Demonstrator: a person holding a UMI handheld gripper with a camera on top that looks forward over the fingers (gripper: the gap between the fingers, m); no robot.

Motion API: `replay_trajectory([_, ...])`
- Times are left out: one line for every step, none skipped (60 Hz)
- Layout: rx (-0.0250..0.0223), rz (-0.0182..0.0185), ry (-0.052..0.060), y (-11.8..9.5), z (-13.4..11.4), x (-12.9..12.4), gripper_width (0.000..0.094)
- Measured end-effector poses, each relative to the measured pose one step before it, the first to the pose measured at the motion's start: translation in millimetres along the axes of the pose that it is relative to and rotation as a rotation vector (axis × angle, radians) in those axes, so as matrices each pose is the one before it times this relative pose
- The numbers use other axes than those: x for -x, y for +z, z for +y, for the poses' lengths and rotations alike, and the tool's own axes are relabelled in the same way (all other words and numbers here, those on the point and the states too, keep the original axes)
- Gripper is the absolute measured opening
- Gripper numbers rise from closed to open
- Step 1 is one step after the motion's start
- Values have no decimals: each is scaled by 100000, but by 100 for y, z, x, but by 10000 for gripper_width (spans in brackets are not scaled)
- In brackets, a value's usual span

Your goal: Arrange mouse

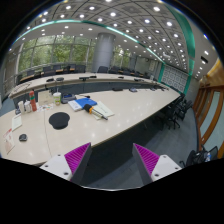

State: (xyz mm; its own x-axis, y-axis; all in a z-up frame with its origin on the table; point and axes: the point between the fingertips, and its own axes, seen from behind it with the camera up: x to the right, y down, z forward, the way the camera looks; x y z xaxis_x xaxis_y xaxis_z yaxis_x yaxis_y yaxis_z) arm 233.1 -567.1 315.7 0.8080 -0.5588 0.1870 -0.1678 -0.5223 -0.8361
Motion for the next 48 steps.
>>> replay_trajectory([281,111,-551,-6,109,-45,855])
replay_trajectory([388,131,-572,4,163,-26,856])
replay_trajectory([481,202,-563,34,218,-19,856])
replay_trajectory([537,166,-548,53,264,40,855])
replay_trajectory([517,128,-525,79,280,109,855])
replay_trajectory([348,-72,-436,116,326,140,855])
replay_trajectory([306,108,-384,1056,521,1259,855])
replay_trajectory([495,-67,-520,215,373,372,855])
replay_trajectory([547,-95,-563,252,367,389,855])
replay_trajectory([563,-86,-585,251,366,437,853])
replay_trajectory([638,-305,-690,-613,262,-480,854])
replay_trajectory([335,-86,-434,1141,495,1472,854])
replay_trajectory([656,-449,-747,-670,307,-429,854])
replay_trajectory([537,-306,-598,198,399,540,853])
replay_trajectory([335,-177,-415,1070,456,1485,853])
replay_trajectory([477,-512,-676,-471,266,-338,853])
replay_trajectory([260,-460,-391,169,446,804,852])
replay_trajectory([307,-462,-449,120,347,635,851])
replay_trajectory([322,-457,-428,117,334,661,851])
replay_trajectory([285,-537,-432,109,382,703,853])
replay_trajectory([212,-636,-458,176,349,782,853])
replay_trajectory([210,-832,-480,196,341,846,853])
replay_trajectory([380,-1020,-660,170,282,766,853])
replay_trajectory([474,-1054,-534,463,193,1003,851])
replay_trajectory([445,-1100,-148,27,678,992,849])
replay_trajectory([492,-1003,-39,243,383,990,851])
replay_trajectory([472,-1049,75,256,376,1056,850])
replay_trajectory([399,-1211,60,253,340,1130,853])
replay_trajectory([338,-1319,-24,455,35,1193,851])
replay_trajectory([23,-1476,194,17,478,1222,852])
replay_trajectory([-61,-1382,146,271,197,1241,850])
replay_trajectory([-42,-1190,-65,293,17,1233,851])
replay_trajectory([-287,-1445,-112,241,139,1280,852])
replay_trajectory([-324,-1580,-272,247,121,1247,849])
replay_trajectory([-378,-1619,-474,260,86,1288,852])
replay_trajectory([-363,-1502,-505,275,70,1279,852])
replay_trajectory([-430,-1456,-469,907,-123,1455,851])
replay_trajectory([-514,-1399,-524,357,6,1280,852])
replay_trajectory([-688,-1423,-509,392,-67,1304,852])
replay_trajectory([-763,-1461,-513,882,-173,1656,852])
replay_trajectory([-460,-1501,-739,-1,-33,1033,853])
replay_trajectory([-548,-1508,-573,430,-79,1242,852])
replay_trajectory([-549,-1571,-487,426,-77,1280,852])
replay_trajectory([-579,-1671,-472,485,-116,1274,852])
replay_trajectory([-604,-1777,-512,539,-146,1288,852])
replay_trajectory([-801,-1887,-464,953,-190,1467,851])
replay_trajectory([-674,-1745,-560,585,-206,1219,851])
replay_trajectory([-592,-1588,-582,624,-199,1196,851])
